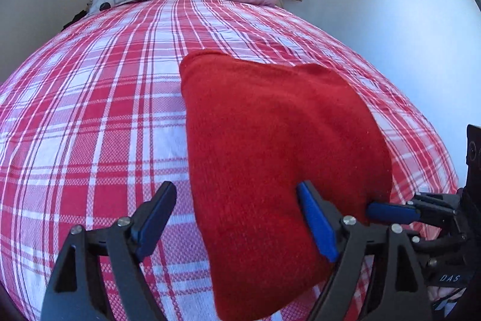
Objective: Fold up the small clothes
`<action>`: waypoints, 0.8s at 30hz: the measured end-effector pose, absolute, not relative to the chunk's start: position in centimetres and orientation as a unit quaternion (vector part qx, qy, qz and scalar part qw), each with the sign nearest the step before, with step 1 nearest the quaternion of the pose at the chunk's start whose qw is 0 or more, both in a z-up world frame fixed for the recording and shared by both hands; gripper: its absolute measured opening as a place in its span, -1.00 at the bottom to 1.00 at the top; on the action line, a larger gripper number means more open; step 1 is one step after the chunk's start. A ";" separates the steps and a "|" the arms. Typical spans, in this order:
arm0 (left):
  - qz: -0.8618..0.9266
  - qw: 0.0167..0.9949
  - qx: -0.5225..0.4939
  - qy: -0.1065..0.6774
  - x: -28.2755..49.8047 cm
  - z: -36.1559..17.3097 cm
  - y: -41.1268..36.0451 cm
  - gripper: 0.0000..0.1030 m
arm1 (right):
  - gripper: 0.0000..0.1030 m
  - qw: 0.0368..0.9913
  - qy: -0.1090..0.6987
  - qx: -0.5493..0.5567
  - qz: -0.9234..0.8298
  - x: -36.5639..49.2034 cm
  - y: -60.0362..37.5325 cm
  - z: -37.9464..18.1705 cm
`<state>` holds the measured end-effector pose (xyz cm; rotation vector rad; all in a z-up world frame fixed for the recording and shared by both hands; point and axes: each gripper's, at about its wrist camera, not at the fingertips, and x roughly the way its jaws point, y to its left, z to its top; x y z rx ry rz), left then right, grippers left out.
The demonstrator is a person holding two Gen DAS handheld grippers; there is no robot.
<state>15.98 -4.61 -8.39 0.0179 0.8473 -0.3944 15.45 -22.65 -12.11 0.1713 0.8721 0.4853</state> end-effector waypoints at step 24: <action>-0.157 0.880 -0.027 0.447 24.5 -5.3 -1.9 1.00 | 0.79 0.863 0.334 0.368 0.091 19.8 -31.7 -10.6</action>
